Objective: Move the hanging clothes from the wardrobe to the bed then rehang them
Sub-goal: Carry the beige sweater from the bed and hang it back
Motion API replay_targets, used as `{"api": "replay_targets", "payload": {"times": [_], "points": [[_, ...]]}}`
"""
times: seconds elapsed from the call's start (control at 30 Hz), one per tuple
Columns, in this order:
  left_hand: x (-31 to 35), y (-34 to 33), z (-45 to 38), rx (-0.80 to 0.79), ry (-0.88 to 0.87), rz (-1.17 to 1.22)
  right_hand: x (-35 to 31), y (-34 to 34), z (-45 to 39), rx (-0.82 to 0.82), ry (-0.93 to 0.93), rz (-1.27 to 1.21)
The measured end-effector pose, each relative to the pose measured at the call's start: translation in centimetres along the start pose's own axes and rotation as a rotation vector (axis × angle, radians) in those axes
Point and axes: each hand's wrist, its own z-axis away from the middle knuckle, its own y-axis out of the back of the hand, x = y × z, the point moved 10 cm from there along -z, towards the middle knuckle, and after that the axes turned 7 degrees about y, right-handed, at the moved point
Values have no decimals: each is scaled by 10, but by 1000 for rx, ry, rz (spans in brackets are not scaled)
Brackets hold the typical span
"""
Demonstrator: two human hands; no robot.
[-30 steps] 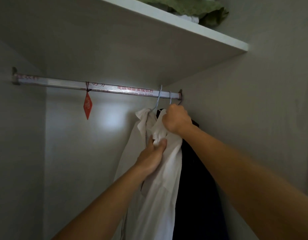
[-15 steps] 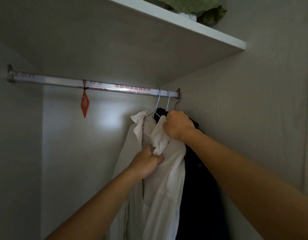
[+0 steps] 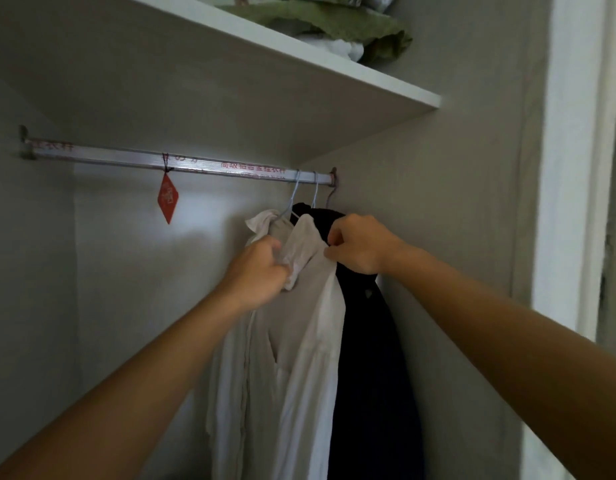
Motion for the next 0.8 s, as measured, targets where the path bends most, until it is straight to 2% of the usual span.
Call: {"api": "replay_targets", "payload": {"times": [0.17, 0.3, 0.5, 0.8], "points": [[32, -28, 34, -184, -115, 7, -4, 9, 64, -82, -40, 48], [67, -62, 77, -294, -234, -78, -3, 23, 128, -159, -98, 136], [116, -137, 151, -638, -343, -248, 34, 45, 247, -309, -268, 173], [239, -210, 273, -868, -527, -325, 95, 114, 436, -381, -533, 208]]}}
